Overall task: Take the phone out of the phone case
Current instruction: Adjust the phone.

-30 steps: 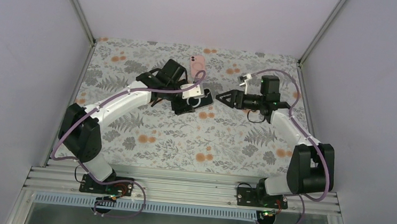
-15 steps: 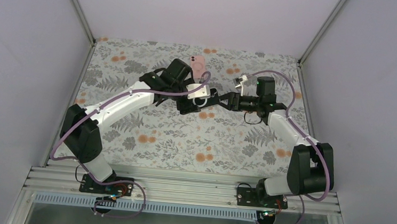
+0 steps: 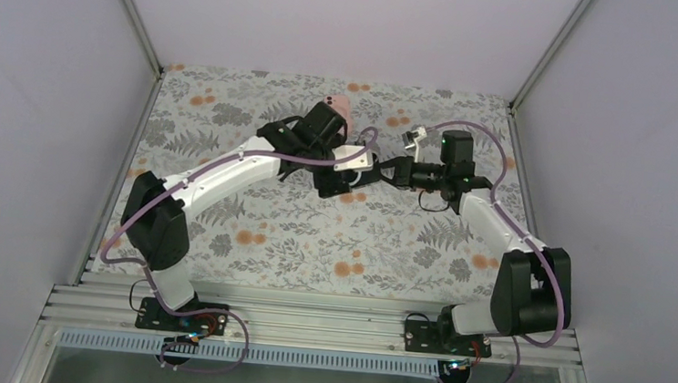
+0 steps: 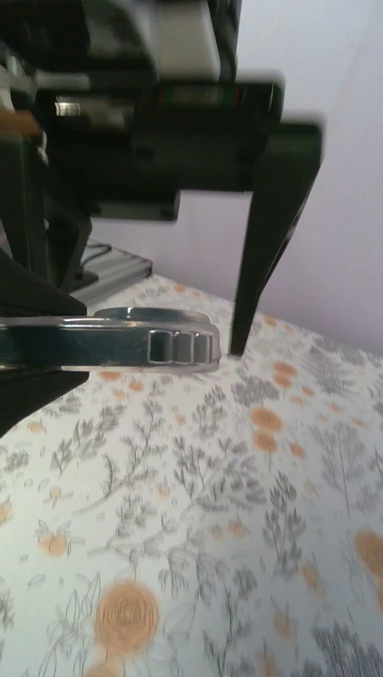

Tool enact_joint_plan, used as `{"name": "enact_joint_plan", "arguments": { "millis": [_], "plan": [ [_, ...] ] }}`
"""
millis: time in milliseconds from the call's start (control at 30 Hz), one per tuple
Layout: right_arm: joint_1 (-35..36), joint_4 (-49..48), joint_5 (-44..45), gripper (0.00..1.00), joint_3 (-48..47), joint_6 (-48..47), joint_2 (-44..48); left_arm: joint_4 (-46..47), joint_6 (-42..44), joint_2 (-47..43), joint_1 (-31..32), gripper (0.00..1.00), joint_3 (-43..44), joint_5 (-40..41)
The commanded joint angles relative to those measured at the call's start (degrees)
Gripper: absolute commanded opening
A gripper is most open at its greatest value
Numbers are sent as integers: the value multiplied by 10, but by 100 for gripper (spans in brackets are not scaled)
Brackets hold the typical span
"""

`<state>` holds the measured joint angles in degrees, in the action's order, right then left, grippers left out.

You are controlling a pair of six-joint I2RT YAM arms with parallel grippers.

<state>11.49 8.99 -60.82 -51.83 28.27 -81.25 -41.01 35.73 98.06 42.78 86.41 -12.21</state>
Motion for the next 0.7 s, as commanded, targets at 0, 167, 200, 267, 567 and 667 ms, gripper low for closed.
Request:
{"name": "enact_joint_plan", "arguments": {
  "millis": [0, 167, 200, 267, 567, 667],
  "plan": [
    [-13, -24, -33, 4, 9, -8, 18, -2, -40, 19, 11, 99, 87, 28],
    [-47, -51, -63, 4, 25, 39, 19, 13, -11, 6, 40, 100, 90, 125],
    [-54, -51, -69, 4, 26, 44, 16, 26, -3, 0, 50, 100, 79, 152],
    [-71, -58, -82, 4, 29, 59, 12, 52, 13, -17, 68, 100, 49, 202],
    [-109, -120, -116, 4, 63, 172, 13, 102, 82, -52, 161, 100, -30, 335],
    [-119, -128, -125, 4, 75, 205, 16, 141, 108, -54, 193, 100, -65, 383]
  ]
}}
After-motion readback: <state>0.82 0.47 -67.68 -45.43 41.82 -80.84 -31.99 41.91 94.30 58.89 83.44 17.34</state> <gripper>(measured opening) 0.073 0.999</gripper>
